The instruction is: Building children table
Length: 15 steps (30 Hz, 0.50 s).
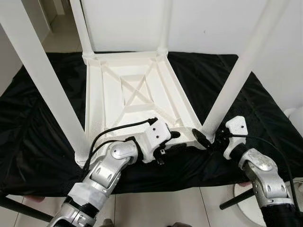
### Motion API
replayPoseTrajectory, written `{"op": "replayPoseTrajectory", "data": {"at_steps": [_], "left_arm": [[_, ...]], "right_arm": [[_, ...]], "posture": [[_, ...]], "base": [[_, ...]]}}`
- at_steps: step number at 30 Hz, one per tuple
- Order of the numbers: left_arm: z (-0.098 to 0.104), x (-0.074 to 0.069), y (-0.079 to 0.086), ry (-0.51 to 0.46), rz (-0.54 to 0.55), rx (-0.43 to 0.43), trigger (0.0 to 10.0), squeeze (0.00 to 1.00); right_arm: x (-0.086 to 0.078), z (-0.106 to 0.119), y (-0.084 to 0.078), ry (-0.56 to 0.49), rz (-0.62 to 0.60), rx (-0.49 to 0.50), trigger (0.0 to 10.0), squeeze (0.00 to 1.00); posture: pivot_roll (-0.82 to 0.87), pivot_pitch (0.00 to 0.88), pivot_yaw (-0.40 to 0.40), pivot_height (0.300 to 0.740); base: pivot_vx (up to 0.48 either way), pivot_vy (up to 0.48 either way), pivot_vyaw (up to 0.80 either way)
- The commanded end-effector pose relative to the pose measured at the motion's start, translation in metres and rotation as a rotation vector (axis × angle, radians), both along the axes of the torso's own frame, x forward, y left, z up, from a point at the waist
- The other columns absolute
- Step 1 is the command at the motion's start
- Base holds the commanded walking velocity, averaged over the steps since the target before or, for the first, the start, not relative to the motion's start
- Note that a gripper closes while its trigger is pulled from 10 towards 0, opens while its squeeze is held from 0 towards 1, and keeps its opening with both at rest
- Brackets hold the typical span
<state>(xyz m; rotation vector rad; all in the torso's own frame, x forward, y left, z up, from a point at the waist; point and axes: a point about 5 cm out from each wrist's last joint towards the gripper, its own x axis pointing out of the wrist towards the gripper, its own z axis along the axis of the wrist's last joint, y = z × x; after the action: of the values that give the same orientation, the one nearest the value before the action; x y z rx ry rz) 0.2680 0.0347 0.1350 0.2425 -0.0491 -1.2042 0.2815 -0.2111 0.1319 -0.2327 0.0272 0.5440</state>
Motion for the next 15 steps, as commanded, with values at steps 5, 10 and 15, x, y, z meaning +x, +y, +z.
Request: {"op": "replayPoseTrajectory", "data": {"at_steps": [5, 10, 15], "left_arm": [[-0.002, -0.004, -0.005, 0.001, -0.039, 0.012, 10.0, 0.0], [-0.001, -0.003, -0.007, 0.001, -0.039, 0.005, 10.0, 0.0], [-0.001, -0.003, -0.008, 0.0, -0.04, 0.001, 10.0, 0.0]], "right_arm": [[0.0, -0.009, 0.002, 0.046, 0.062, -0.015, 0.0, 0.0], [-0.001, -0.012, 0.002, 0.057, 0.08, -0.01, 0.0, 0.0], [-0.004, -0.016, 0.005, 0.068, 0.066, 0.012, 0.0, 0.0]], "posture": [[0.0, 0.0, -0.024, 0.74], [0.0, 0.0, -0.026, 0.74], [0.0, 0.0, -0.027, 0.74]], "base": [[0.0, 0.0, 0.0], [0.0, 0.0, 0.0], [0.0, 0.0, 0.0]]}}
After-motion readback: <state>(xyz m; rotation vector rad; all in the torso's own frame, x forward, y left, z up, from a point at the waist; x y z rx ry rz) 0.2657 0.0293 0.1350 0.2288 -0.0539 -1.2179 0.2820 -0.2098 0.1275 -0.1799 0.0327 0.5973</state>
